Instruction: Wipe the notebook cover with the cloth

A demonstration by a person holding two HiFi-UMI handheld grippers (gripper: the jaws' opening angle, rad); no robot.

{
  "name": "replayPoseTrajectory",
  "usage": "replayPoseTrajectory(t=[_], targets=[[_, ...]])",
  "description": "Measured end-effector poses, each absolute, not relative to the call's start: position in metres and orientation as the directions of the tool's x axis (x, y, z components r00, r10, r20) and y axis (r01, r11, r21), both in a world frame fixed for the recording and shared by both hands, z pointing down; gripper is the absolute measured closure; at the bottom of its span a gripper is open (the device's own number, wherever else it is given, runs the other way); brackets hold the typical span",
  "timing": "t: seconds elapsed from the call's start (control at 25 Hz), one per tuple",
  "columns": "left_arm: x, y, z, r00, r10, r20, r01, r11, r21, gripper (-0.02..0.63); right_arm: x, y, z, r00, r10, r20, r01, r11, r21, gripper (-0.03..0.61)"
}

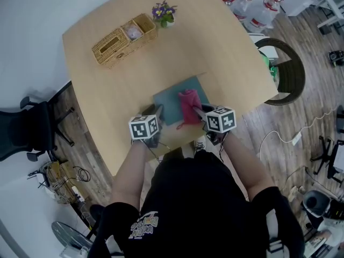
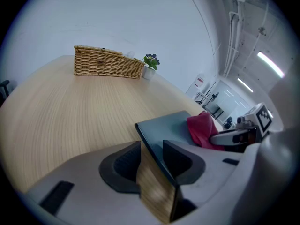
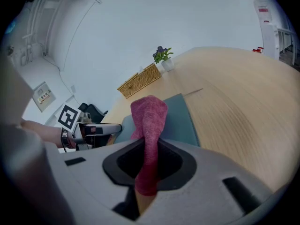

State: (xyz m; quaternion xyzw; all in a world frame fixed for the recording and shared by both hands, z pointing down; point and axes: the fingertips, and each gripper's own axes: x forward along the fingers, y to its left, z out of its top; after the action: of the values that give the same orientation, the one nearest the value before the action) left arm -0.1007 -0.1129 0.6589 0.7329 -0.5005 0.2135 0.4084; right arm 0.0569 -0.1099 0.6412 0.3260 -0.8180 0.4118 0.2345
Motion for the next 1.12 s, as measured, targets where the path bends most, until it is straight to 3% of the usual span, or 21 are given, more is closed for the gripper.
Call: replayPoseTrajectory(t=[0.68,1.12], targets=[[-0.1,-0.113,0.66,0.401,-0.563,0.723,-0.912,-0.167,0.375,0.471,0.131,-0.146,0.647,-0.553,-0.451,0.701,-0.833,0.298,-0.466,0.511],[-0.099,-0.111,0.656,0.371,-0.582,0.724,-0.925,-0.159,0.346,0.469,0.154,-0.157,0.605,-0.534,-0.546,0.646,-0.846,0.338,-0.414,0.511]])
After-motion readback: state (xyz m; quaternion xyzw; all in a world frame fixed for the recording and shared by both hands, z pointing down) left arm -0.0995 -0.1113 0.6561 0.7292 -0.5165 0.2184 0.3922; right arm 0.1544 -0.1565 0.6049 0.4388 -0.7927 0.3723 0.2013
